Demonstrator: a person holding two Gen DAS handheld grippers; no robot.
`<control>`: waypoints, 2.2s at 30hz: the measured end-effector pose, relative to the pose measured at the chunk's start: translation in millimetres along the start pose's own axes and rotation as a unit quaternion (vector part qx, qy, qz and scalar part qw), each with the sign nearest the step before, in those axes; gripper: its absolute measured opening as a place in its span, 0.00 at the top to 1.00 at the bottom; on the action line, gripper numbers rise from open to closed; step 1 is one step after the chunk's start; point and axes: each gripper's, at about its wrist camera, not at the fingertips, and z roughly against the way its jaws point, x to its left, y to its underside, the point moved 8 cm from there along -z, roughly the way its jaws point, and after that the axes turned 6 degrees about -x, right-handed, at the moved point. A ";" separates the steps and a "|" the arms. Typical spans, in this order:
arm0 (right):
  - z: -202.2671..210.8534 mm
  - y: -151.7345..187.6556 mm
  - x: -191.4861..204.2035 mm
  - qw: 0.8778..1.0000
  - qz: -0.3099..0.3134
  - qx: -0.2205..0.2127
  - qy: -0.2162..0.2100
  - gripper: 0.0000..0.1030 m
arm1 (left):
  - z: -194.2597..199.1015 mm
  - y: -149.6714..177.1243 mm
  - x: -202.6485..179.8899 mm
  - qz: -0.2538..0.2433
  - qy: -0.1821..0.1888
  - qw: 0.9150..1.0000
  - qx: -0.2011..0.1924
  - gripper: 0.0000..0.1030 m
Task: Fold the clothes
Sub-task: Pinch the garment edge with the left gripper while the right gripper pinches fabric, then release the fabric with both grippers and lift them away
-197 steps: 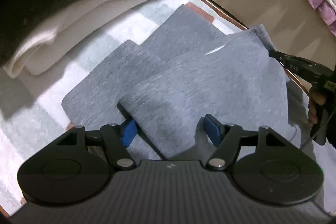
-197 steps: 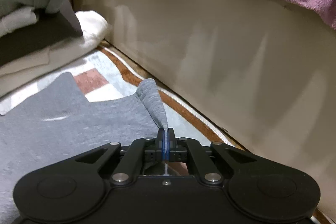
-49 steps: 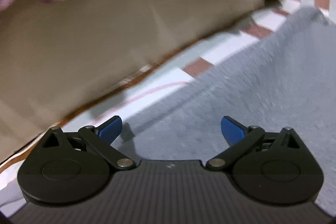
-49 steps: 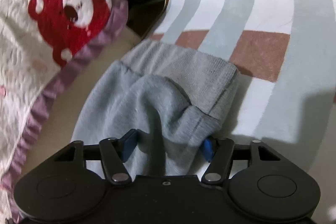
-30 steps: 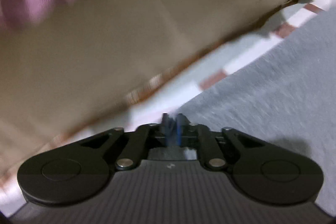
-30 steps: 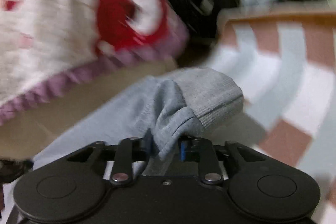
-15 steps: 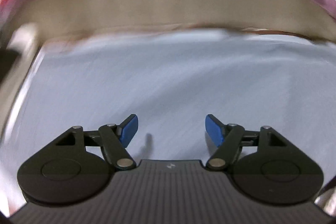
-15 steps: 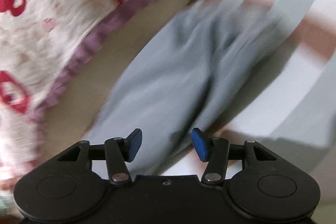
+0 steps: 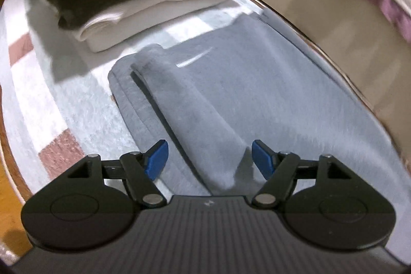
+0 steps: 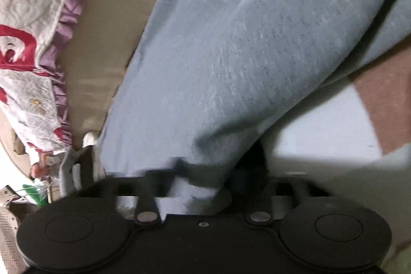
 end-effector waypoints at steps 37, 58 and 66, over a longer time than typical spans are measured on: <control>14.3 -21.8 0.6 0.999 -0.011 -0.009 0.030 0.47 | 7.6 13.4 42.5 0.075 -0.044 0.996 0.006 0.32; -98.8 176.6 319.8 0.791 0.604 0.081 -0.056 0.47 | 5.5 -36.9 -28.4 -0.158 -0.002 0.987 -0.008 0.95; -205.0 306.9 277.0 0.642 0.759 0.112 0.021 0.53 | -2.1 -45.9 29.2 0.086 0.107 0.990 0.016 0.95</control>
